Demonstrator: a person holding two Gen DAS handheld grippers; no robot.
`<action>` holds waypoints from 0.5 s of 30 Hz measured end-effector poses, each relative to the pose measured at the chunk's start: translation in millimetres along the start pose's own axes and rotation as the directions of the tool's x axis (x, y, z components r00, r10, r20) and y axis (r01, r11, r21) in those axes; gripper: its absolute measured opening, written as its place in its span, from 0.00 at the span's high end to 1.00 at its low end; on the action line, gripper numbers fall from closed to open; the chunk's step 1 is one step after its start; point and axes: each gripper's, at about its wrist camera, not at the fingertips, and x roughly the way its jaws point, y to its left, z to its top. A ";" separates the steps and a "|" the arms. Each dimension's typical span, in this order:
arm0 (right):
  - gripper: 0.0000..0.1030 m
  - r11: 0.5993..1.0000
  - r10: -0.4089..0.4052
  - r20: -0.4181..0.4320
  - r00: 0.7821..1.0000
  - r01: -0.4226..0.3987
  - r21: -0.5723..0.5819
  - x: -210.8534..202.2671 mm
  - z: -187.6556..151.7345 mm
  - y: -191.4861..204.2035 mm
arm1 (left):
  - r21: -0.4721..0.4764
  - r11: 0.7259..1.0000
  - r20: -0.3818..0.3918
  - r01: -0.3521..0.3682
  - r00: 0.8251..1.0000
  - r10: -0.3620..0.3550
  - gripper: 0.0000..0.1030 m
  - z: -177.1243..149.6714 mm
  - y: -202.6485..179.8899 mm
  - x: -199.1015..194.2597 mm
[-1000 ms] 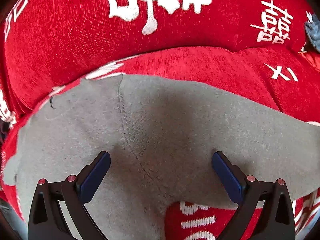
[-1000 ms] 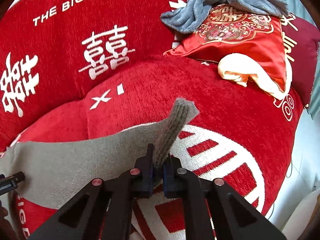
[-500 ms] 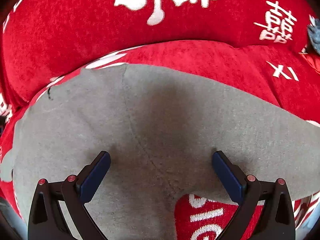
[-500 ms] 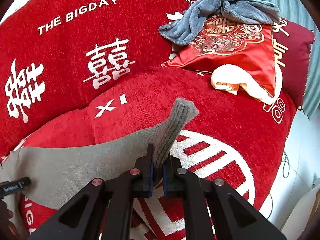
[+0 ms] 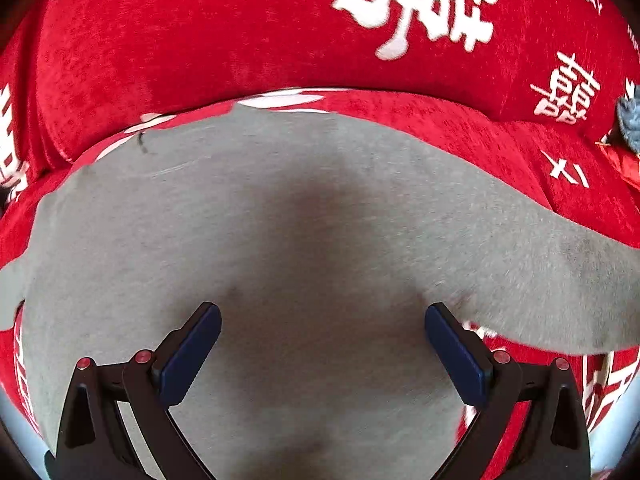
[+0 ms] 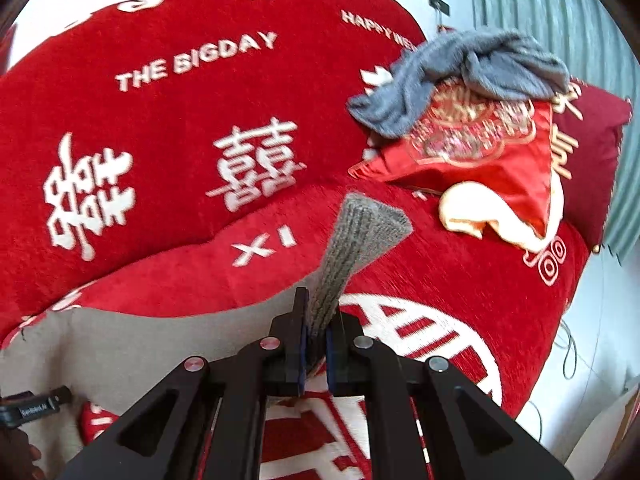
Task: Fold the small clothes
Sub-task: 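Carry the held sleeve with the right gripper across the sweater body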
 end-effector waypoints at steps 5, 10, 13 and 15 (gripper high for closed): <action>0.93 0.999 0.034 0.026 0.999 -0.033 -0.037 -19.8 7.9 34.3 | 0.004 1.000 0.026 -0.006 1.000 0.006 0.01 -10.5 21.3 -13.8; 0.93 0.995 0.081 0.028 0.996 -0.079 -0.066 -34.4 7.6 70.6 | 0.015 1.000 0.064 -0.002 0.998 0.001 0.01 -19.5 39.6 -25.7; 0.93 0.988 0.126 0.019 0.992 -0.124 -0.088 -42.4 4.0 95.1 | 0.017 1.000 0.086 0.000 0.996 -0.001 0.01 -24.2 52.6 -31.4; 0.93 0.982 0.151 0.017 0.988 -0.148 -0.117 -49.3 0.0 115.9 | 0.012 1.000 0.099 0.004 0.995 -0.005 0.01 -28.4 65.1 -34.9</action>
